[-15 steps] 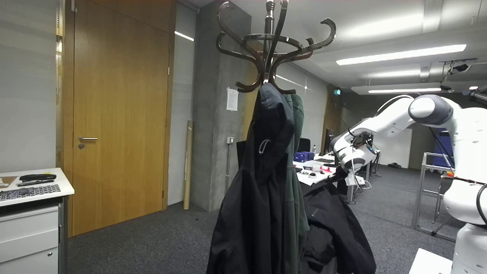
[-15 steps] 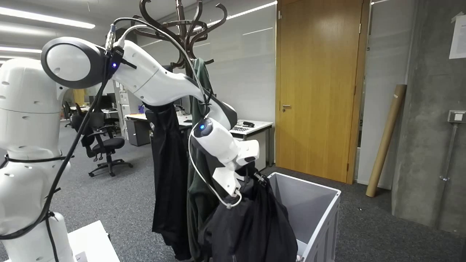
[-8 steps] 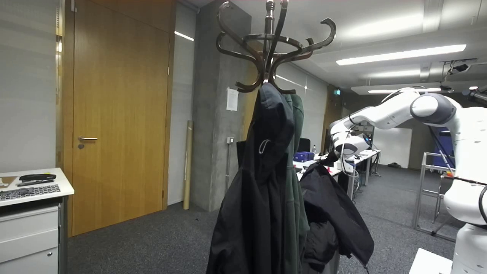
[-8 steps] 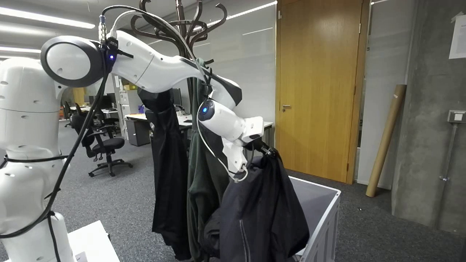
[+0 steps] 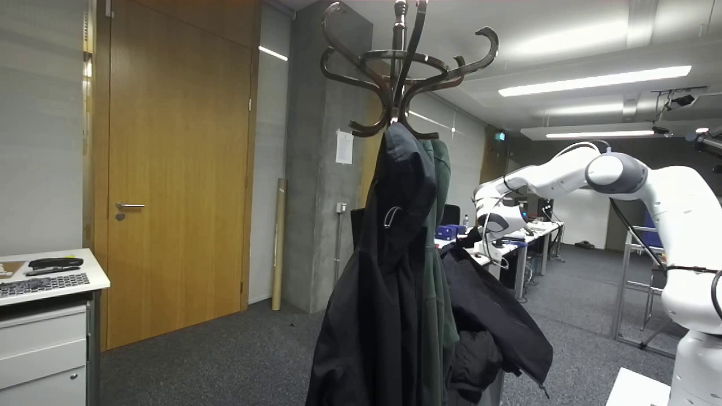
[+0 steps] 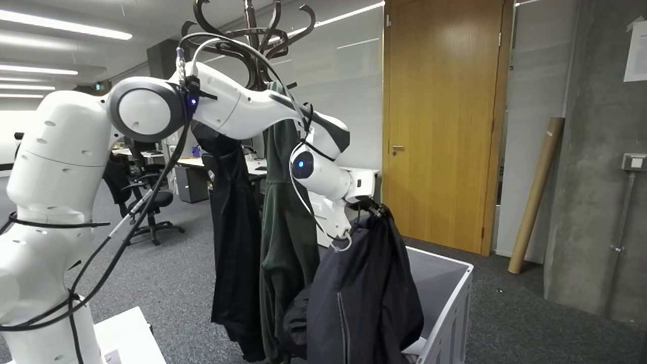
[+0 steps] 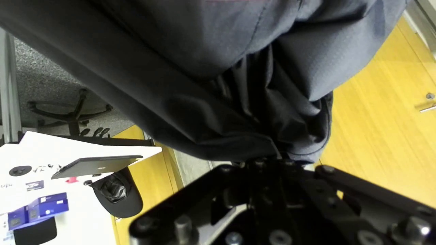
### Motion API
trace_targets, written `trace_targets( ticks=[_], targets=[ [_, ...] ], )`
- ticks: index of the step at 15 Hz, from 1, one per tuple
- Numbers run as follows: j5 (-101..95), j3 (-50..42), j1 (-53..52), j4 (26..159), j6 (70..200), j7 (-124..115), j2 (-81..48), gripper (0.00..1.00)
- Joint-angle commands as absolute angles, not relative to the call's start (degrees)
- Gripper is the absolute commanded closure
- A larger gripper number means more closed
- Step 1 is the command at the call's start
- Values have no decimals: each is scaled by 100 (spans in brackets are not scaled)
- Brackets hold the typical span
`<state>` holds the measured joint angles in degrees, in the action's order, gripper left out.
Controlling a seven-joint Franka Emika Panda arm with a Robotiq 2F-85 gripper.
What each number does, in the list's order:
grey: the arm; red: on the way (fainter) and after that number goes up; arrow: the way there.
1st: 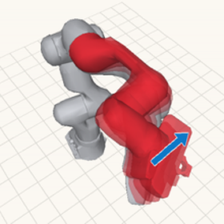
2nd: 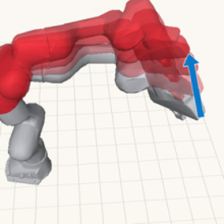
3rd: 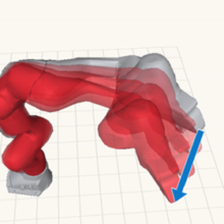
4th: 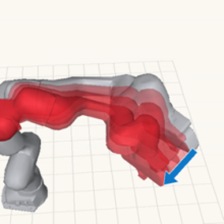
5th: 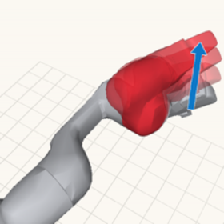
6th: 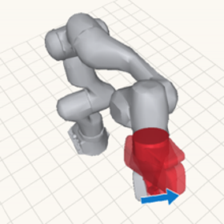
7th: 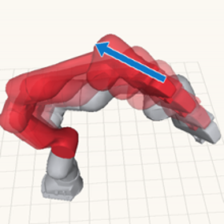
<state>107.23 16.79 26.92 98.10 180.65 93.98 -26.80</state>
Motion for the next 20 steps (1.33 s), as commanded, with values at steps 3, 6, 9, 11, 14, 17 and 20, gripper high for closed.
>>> trace_targets(
  ticks=[3, 6, 9, 11, 14, 17, 20],
  targets=[
    [10922, 1455, 2369, 9079, 18131, 9573, -3424, 71],
    [10899, 1476, 2429, 9360, 17949, 9609, -3379, 47],
    [11133, 1432, 2455, 9743, 17781, 10000, -3171, 25],
    [11370, 1392, 2464, 9865, 17690, 10271, -3125, 11],
    [11613, 1363, 2475, 10039, 17610, 10539, -3068, 0],
    [11828, 1320, 2478, 10309, 17508, 10805, -2942, 0],
    [11601, 1435, 2562, 11032, 17945, 10633, -2658, 0]
  ],
)
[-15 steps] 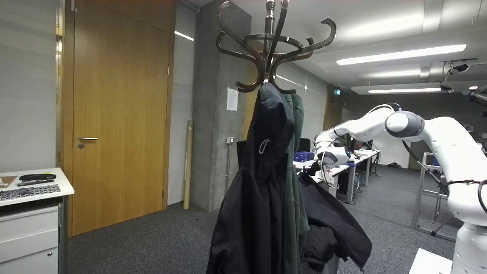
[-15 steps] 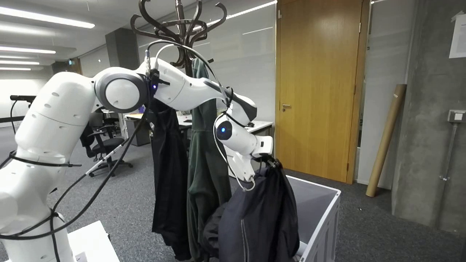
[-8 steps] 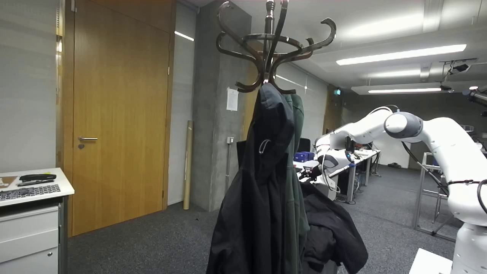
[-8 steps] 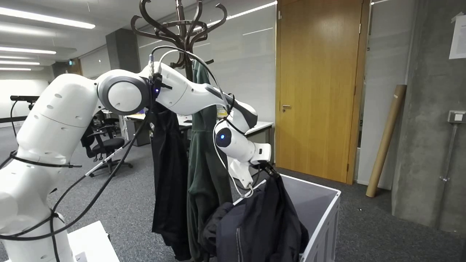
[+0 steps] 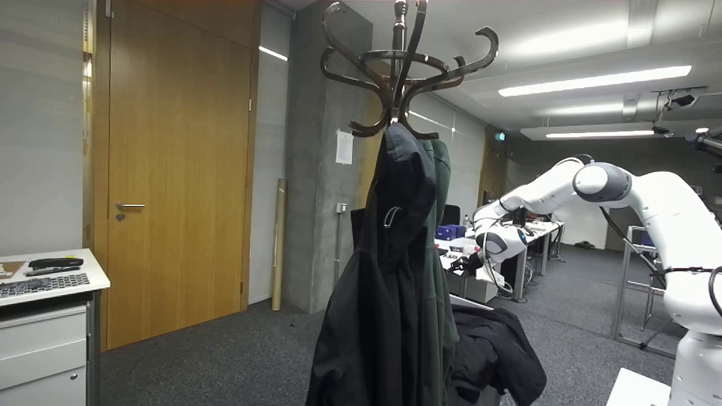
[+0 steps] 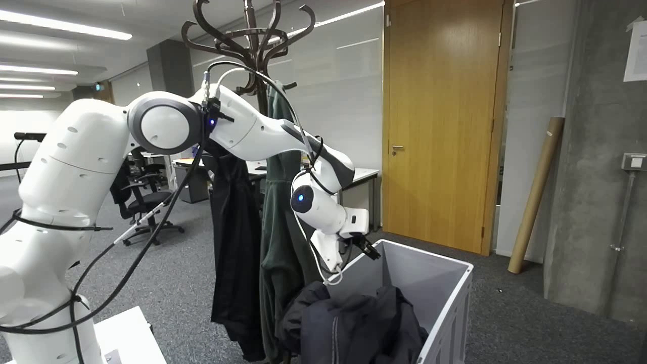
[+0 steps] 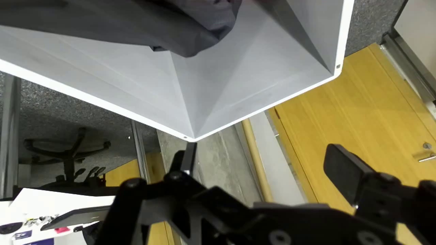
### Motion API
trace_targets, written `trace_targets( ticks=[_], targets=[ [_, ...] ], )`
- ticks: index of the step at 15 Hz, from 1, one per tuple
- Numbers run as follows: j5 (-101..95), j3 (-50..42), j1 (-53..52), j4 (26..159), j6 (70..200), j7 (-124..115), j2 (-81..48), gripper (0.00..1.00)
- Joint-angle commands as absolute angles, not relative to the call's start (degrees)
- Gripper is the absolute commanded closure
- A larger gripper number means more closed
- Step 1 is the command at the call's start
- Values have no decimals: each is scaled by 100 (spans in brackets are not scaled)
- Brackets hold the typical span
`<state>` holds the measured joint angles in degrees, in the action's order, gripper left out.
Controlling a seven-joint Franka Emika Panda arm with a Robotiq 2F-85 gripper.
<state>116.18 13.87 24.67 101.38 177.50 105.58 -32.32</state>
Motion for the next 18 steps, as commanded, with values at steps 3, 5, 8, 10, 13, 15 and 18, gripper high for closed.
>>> trace_targets(
  ticks=[3, 5, 8, 10, 13, 15, 18],
  targets=[
    [11548, 1407, 2570, 11752, 18786, 10660, -2405, 0],
    [11624, 1345, 2596, 12191, 19071, 10724, -2172, 0],
    [11561, 1167, 2600, 12699, 19264, 10766, -1845, 0],
    [11403, 1186, 2798, 13027, 19132, 10965, -1717, 0],
    [11192, 1295, 3191, 13446, 18794, 11382, -1685, 0],
    [10856, 1312, 3452, 13657, 18397, 11598, -1847, 0],
    [10009, 1156, 3709, 13754, 17655, 11644, -2151, 0]
  ],
)
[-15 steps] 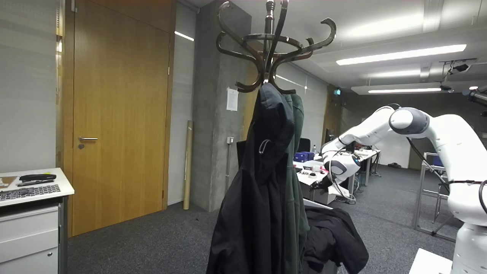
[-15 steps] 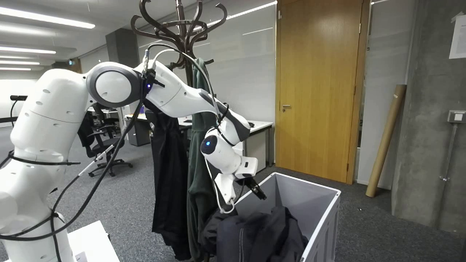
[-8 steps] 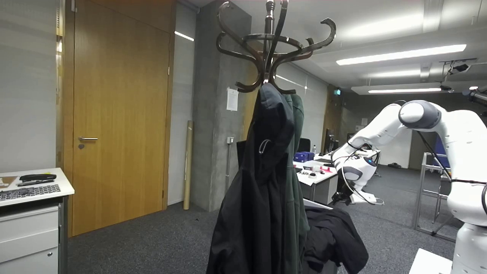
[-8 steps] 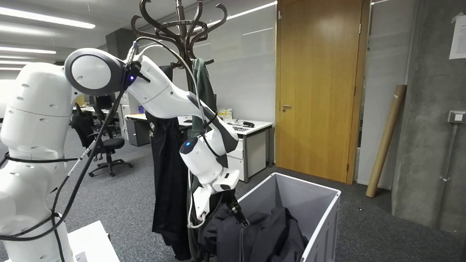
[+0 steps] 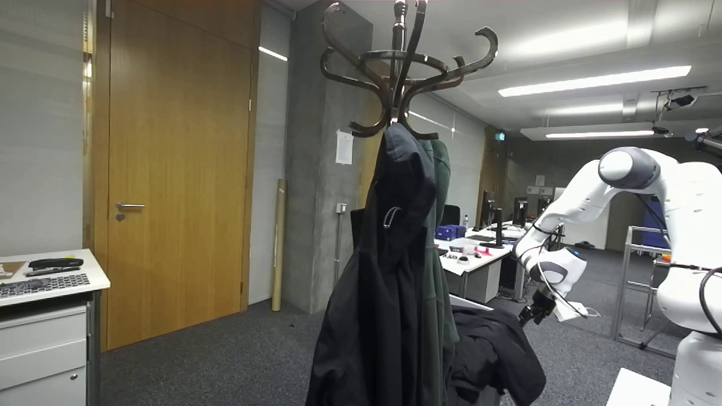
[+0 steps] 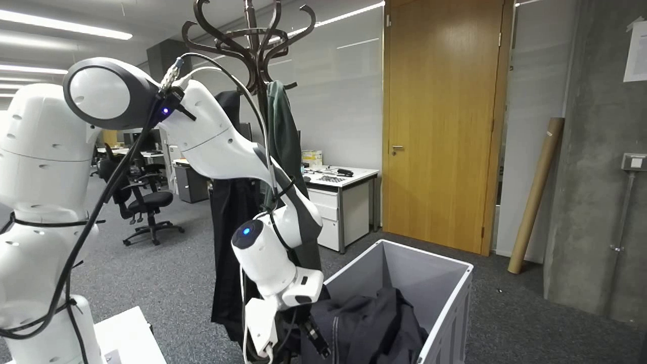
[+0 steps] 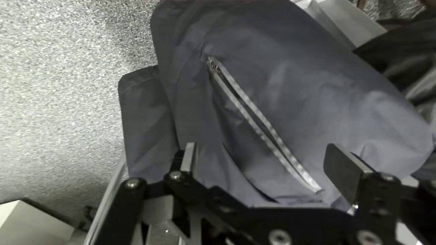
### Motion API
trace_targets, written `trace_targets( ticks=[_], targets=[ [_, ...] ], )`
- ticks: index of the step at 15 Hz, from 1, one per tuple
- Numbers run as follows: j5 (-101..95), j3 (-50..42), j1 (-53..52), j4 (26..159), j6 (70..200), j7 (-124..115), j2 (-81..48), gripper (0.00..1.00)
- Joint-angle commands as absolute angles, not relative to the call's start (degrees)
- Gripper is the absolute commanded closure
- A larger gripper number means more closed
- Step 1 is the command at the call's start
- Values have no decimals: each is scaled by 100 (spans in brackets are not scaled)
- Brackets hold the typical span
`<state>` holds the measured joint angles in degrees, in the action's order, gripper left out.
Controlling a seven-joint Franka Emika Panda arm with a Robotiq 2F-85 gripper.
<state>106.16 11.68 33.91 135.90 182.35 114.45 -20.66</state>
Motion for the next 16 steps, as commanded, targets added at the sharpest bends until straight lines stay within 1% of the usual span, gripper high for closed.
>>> trace_targets(
  ticks=[1, 6, 11, 16],
  targets=[
    [9641, 1135, 3780, 13754, 17478, 11530, -2288, 0],
    [8331, 957, 3749, 13626, 17144, 11362, -2624, 0],
    [8692, 1187, 3723, 13372, 17302, 11934, -2661, 0],
    [8548, 1188, 3690, 13417, 17263, 11663, -2685, 0]
  ],
)
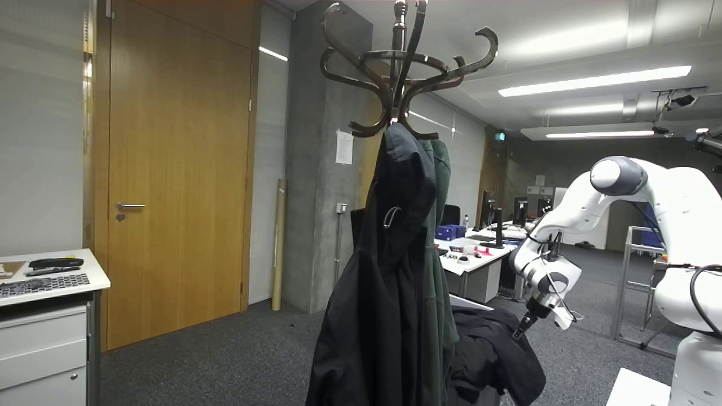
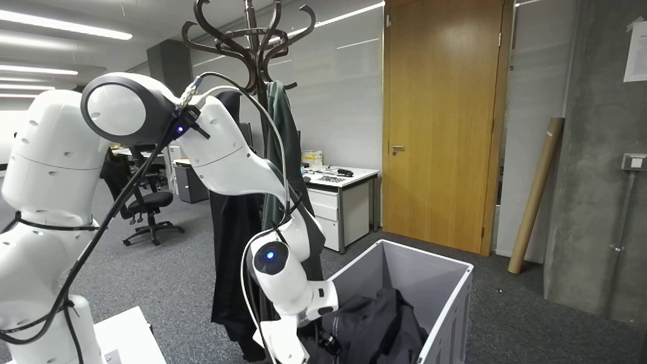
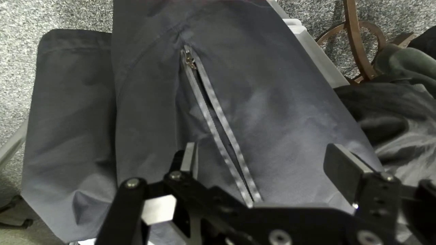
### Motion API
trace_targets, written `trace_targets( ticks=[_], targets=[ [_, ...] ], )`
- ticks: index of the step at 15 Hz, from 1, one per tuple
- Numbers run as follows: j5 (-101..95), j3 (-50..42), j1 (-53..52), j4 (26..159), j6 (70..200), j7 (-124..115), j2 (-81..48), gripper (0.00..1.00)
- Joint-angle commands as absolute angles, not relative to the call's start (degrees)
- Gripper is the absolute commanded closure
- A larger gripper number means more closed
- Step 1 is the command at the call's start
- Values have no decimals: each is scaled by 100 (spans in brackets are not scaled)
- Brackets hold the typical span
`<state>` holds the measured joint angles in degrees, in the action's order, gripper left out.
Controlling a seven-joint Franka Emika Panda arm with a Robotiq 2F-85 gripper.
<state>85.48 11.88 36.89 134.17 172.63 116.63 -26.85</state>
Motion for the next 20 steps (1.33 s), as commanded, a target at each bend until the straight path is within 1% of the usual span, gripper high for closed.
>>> trace_targets(
  ticks=[1, 13, 20],
  targets=[
    [8550, 1189, 3689, 13417, 17263, 11663, -2685, 0],
    [9860, 1167, 3709, 13069, 17258, 13793, -2992, 0],
    [10106, 1090, 3649, 12956, 17301, 14094, -3416, 0]
  ],
)
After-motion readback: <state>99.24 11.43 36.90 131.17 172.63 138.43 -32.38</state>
